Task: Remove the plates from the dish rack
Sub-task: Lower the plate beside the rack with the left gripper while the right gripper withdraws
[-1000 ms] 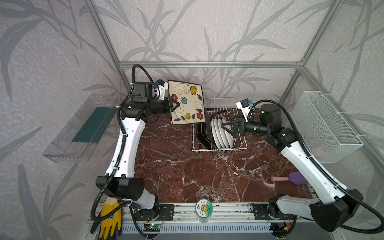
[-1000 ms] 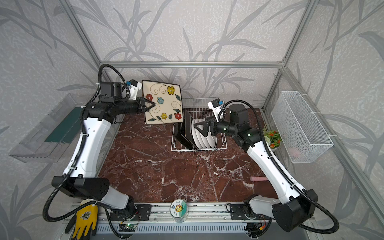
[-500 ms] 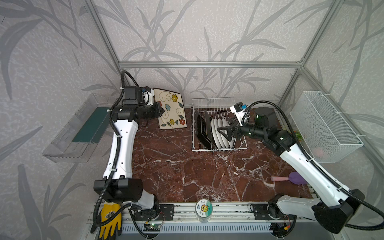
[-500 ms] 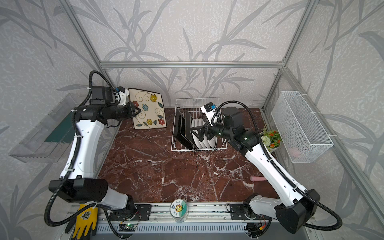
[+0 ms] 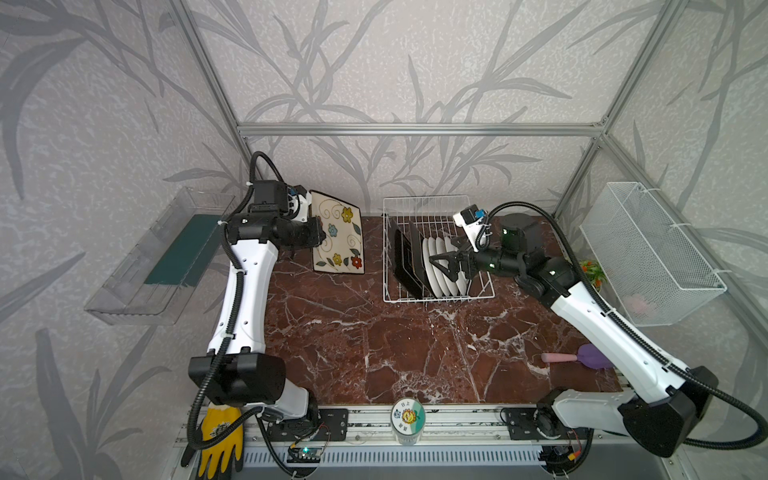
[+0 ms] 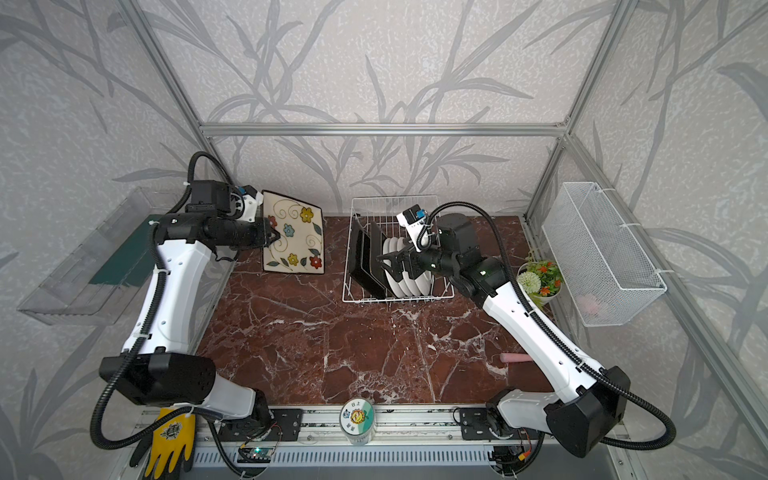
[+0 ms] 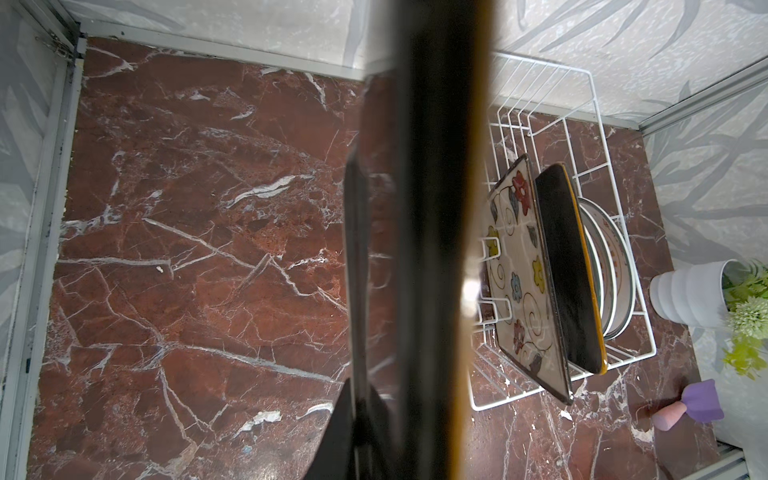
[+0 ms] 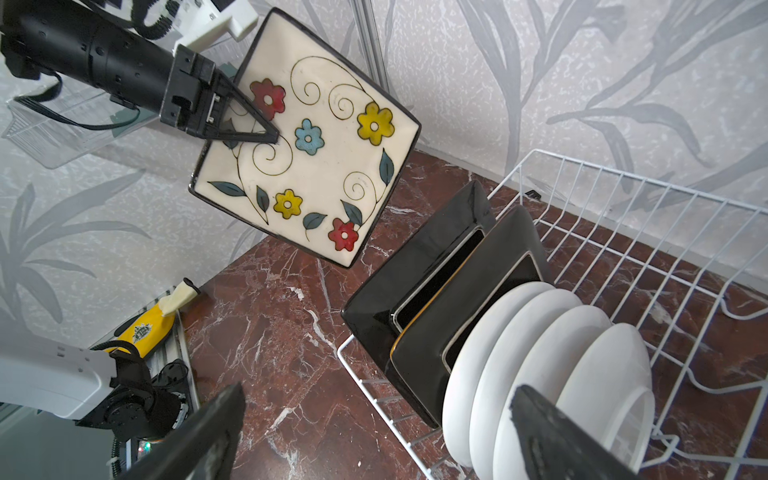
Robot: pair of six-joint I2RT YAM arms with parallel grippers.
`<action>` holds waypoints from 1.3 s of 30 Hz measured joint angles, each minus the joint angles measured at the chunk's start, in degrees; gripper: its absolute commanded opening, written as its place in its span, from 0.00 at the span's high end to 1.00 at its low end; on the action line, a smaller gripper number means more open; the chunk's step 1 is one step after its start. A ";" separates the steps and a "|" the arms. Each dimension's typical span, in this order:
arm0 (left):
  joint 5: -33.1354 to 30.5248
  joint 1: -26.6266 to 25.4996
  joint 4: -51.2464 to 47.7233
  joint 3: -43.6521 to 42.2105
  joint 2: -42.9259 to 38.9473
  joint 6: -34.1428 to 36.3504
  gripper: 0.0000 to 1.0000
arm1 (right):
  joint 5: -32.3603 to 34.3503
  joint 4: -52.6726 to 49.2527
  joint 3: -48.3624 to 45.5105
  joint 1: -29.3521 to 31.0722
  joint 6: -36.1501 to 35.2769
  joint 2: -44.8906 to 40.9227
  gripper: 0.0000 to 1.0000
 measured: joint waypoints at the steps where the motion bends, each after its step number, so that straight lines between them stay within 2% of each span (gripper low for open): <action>1: 0.02 0.04 0.00 -0.22 0.37 0.22 1.00 | 0.00 0.04 0.00 0.09 0.28 0.13 0.01; 10: 0.24 0.37 0.83 -4.31 3.93 2.12 1.00 | -0.72 0.37 0.00 0.31 2.43 1.81 0.01; 39: 3.15 1.38 5.51 -3.91 16.81 6.51 1.00 | -1.95 1.84 -0.07 0.52 3.72 2.99 0.01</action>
